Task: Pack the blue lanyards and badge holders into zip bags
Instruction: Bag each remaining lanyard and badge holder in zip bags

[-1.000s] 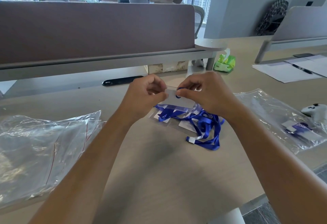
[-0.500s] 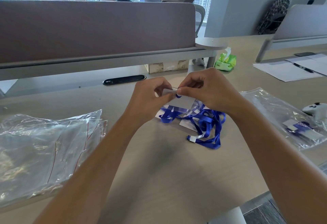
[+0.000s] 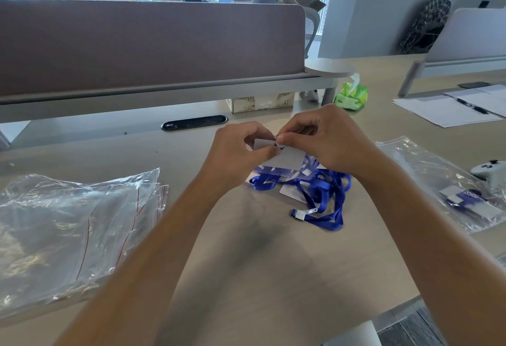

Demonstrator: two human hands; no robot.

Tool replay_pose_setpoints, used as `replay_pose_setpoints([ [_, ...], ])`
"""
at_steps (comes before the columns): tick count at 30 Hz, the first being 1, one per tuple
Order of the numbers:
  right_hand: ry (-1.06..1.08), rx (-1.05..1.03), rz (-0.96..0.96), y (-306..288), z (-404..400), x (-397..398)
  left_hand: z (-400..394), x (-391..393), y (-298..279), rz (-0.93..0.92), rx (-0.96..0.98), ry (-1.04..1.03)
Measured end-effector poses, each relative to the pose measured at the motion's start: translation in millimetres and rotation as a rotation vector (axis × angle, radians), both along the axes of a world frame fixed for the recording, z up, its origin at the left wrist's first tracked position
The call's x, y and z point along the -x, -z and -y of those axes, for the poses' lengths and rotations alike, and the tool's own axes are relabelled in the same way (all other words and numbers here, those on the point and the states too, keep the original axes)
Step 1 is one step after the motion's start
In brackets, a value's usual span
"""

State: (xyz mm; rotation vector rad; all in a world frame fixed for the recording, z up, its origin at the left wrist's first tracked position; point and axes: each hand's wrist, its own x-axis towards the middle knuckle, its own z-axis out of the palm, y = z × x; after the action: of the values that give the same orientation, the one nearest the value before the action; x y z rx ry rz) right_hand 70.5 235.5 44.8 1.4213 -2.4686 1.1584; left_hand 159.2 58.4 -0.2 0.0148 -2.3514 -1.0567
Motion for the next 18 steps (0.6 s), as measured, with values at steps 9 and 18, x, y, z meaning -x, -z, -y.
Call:
replay_pose_setpoints([
  [9,0.01,0.034,-0.042,-1,3,-2,1,0,-4,0.012,-0.107,0.025],
  [18,0.07,0.151,0.011,0,2,-10,1,-3,-10,0.006,-0.109,-0.013],
])
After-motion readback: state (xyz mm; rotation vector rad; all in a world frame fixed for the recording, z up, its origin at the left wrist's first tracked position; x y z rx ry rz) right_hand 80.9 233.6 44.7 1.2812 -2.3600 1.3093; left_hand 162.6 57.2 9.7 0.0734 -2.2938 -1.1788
